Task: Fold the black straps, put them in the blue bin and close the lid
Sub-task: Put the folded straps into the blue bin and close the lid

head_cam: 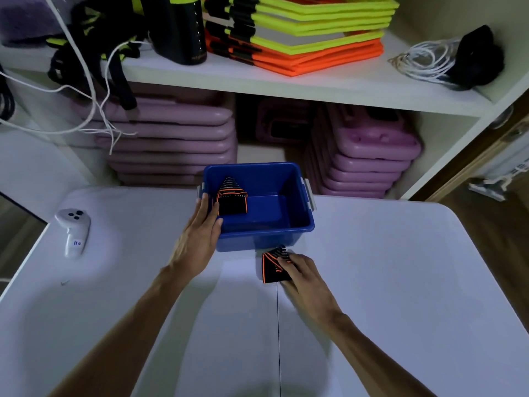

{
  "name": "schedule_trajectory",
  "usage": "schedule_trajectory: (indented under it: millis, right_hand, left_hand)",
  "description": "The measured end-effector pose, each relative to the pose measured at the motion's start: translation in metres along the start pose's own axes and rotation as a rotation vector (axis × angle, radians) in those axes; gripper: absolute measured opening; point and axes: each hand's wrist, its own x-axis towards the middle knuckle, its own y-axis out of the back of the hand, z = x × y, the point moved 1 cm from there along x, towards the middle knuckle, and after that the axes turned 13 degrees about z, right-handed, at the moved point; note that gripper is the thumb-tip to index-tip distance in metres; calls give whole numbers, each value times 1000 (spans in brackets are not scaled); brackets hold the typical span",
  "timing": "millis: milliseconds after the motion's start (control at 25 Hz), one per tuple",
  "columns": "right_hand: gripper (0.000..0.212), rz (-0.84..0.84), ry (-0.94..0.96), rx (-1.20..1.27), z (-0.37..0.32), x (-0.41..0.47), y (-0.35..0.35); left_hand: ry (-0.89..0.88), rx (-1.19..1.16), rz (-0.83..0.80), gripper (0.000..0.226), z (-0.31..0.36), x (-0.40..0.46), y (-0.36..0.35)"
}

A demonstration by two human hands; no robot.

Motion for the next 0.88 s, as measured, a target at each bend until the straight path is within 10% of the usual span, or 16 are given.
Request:
schedule_trajectory:
  millis: [320, 880]
  right_hand:
    - [46, 188, 172, 109, -34, 80, 64]
    - [60, -353, -84, -110, 8, 211, -42]
  left_hand:
    - [9, -55, 33, 65, 2, -2, 7]
    - [-8, -129, 74, 55, -9, -1, 3]
